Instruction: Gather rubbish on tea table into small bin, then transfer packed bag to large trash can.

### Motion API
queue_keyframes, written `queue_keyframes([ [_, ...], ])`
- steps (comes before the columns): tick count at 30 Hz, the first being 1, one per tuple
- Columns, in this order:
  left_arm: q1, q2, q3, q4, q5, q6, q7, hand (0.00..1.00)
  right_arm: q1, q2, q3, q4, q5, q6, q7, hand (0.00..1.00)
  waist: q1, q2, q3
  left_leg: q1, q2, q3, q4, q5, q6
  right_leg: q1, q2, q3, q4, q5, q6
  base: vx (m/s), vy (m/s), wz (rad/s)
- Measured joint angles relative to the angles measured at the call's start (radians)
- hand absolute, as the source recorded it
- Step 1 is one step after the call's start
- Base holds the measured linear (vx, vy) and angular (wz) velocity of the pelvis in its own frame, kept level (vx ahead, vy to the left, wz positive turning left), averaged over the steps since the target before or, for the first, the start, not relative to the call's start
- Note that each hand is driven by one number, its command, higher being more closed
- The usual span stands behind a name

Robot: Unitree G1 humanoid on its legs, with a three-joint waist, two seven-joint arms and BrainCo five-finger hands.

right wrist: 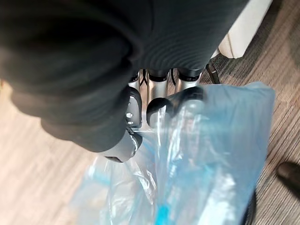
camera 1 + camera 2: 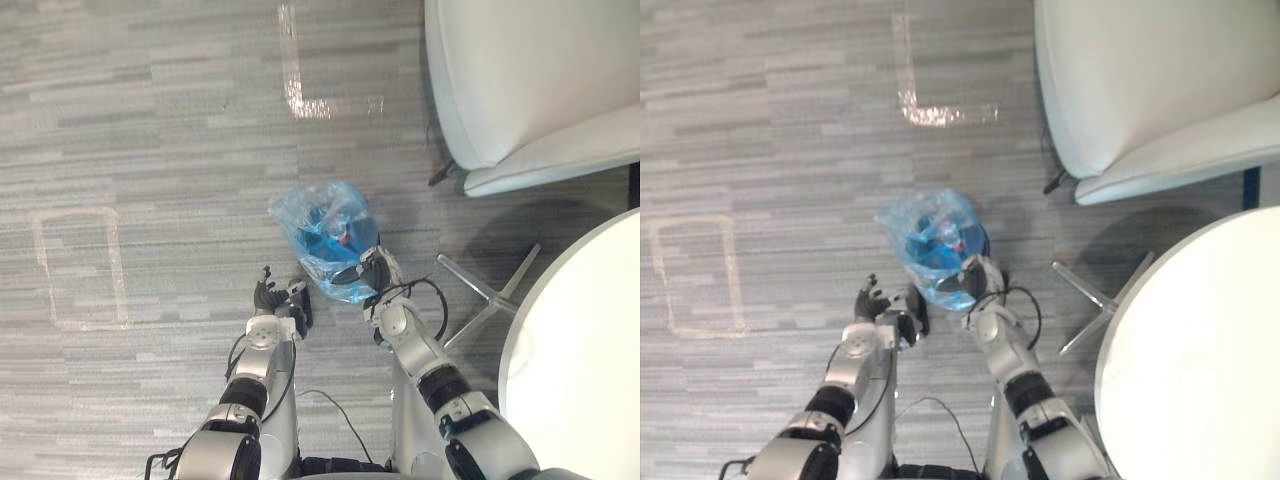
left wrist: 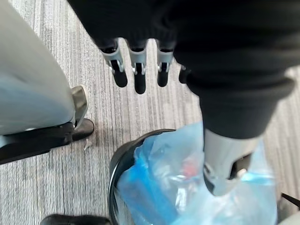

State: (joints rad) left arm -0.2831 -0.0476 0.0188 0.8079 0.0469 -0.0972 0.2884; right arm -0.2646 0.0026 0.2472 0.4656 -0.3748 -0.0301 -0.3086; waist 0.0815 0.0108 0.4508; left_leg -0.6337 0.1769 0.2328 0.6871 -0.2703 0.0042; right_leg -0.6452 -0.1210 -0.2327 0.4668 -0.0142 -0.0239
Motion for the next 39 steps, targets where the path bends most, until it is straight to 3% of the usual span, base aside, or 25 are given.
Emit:
queue_keyframes([
  [5,0.095,0.006,-0.048,-0.007,0.0,0.009,-0.011,0.0,0.128,0.027,-0.008,-0.112,0.164,-0.024,0.046,1.0,-0.024,-0.032,-0.072,0.138,-0.012,0.005,-0.078,0.004,-0.011,0.135,0.003,-0.013,-0.074,-0.006,0.008,0.05,-0.009,0.03],
  [10,0.175,0.049,-0.148,-0.073,0.0,0.016,-0.038,0.0,0.245,0.045,-0.009,-0.179,0.371,-0.042,0.134,1.0,-0.028,-0.068,-0.172,0.256,-0.013,0.022,-0.191,0.022,-0.032,0.259,0.027,-0.031,-0.213,0.018,0.021,0.12,-0.018,-0.07],
  [19,0.289,0.134,-0.206,-0.299,0.014,0.014,-0.078,0.0,0.253,-0.001,-0.004,-0.196,0.564,-0.081,0.27,1.0,-0.069,-0.067,-0.236,0.427,-0.038,0.035,-0.337,0.058,-0.05,0.419,0.054,-0.011,-0.357,0.059,0.025,0.13,-0.005,-0.08],
  [26,0.358,0.175,-0.284,-0.63,0.09,-0.048,-0.098,0.0,0.295,-0.064,0.046,-0.325,0.7,-0.091,0.379,1.0,-0.075,-0.065,-0.293,0.537,-0.066,0.062,-0.437,0.077,-0.049,0.505,0.055,0.033,-0.44,0.092,0.04,0.05,0.03,-0.1],
  [39,0.417,0.193,-0.331,-0.722,0.157,-0.085,-0.135,0.0,0.324,-0.089,0.081,-0.444,0.855,-0.088,0.452,1.0,-0.079,-0.065,-0.35,0.588,-0.094,0.062,-0.508,0.091,-0.042,0.54,0.057,0.079,-0.5,0.13,0.045,-0.03,0.001,-0.06],
])
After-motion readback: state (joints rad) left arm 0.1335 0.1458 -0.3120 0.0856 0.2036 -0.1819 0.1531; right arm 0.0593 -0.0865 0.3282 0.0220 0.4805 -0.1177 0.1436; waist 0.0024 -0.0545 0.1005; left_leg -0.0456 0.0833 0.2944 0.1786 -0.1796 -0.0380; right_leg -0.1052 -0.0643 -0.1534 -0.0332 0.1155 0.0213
